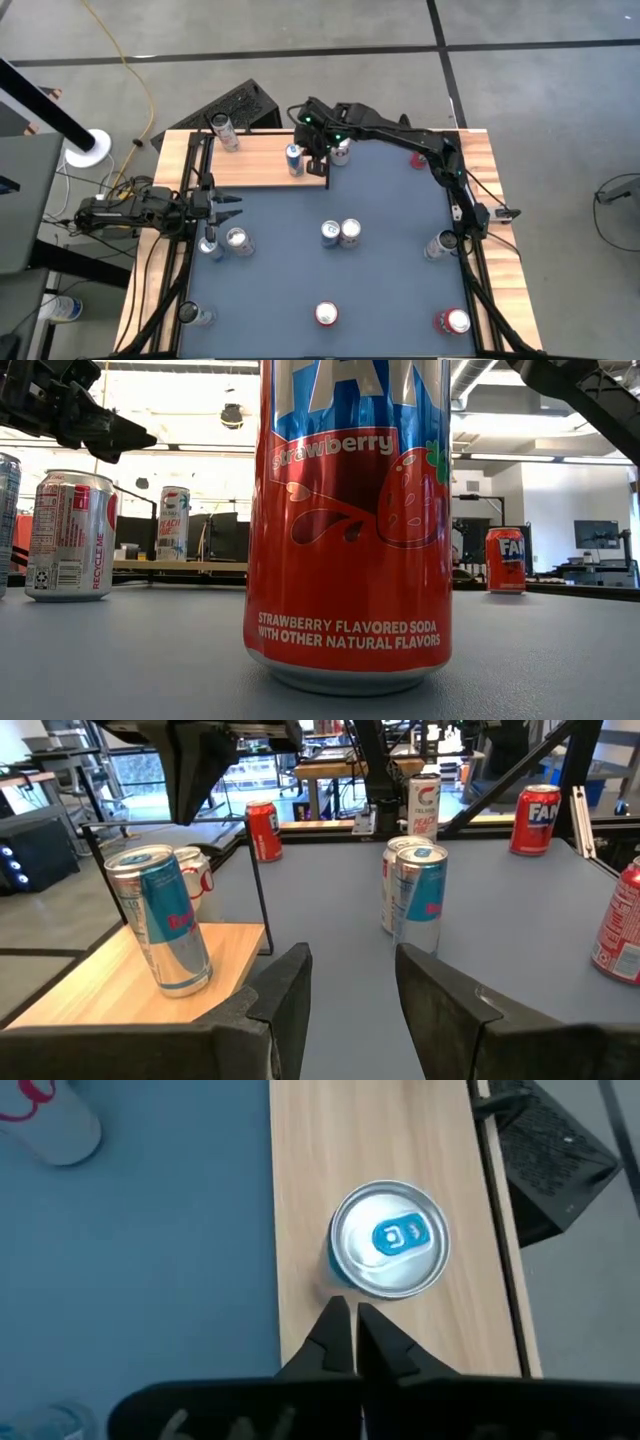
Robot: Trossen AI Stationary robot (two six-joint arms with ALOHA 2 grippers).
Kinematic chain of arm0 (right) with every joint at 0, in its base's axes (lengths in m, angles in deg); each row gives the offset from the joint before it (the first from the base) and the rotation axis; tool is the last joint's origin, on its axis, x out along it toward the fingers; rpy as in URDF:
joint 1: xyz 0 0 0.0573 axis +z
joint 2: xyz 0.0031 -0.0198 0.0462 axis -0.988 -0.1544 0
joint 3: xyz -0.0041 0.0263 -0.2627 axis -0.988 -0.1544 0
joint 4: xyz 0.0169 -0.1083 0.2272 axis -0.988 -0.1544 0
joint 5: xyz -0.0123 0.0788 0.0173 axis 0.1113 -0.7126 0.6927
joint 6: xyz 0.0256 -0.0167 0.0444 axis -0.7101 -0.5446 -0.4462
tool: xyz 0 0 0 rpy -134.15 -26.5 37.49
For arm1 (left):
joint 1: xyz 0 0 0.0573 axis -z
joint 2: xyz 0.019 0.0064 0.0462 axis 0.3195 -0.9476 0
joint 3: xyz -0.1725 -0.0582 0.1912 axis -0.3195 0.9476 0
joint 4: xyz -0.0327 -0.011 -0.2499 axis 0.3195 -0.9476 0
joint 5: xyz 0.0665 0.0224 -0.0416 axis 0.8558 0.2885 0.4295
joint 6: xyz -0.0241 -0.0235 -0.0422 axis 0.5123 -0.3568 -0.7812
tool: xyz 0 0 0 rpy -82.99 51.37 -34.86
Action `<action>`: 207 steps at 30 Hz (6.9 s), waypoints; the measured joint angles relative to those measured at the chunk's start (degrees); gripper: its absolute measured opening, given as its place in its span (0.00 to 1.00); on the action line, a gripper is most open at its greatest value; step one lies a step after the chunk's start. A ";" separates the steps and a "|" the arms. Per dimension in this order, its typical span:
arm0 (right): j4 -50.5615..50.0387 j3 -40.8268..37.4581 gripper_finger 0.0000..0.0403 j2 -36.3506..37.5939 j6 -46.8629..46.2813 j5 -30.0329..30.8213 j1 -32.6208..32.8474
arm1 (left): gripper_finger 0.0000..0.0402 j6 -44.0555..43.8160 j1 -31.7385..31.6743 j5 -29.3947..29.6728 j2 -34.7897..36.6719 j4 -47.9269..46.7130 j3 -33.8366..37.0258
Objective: Place canned beverage on shelf
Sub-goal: Put the top right blue soda can on the shelf, then put the middle blue soda can on the shelf
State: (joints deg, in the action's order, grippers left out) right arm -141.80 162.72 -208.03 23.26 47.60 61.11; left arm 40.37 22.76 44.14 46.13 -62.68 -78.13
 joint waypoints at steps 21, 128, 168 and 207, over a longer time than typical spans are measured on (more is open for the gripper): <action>-5.04 -0.05 0.00 0.23 3.30 -2.12 3.96 | 0.34 -1.40 0.02 -2.13 0.00 -0.10 0.00; -17.84 -7.45 0.00 15.69 14.81 -11.06 -6.41 | 0.90 9.10 -19.75 -25.14 -74.31 0.58 -37.31; -14.56 -7.39 0.00 15.96 11.20 -11.06 0.87 | 0.76 17.10 4.91 -15.54 -101.17 -23.45 -48.19; -14.00 -7.37 0.00 19.81 15.26 -23.45 -8.10 | 0.54 19.79 10.38 24.30 -100.87 -44.37 -62.27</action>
State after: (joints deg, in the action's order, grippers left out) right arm -155.80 155.34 -188.22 38.52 24.15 53.01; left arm 60.16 33.13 68.45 -54.74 -107.05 -140.40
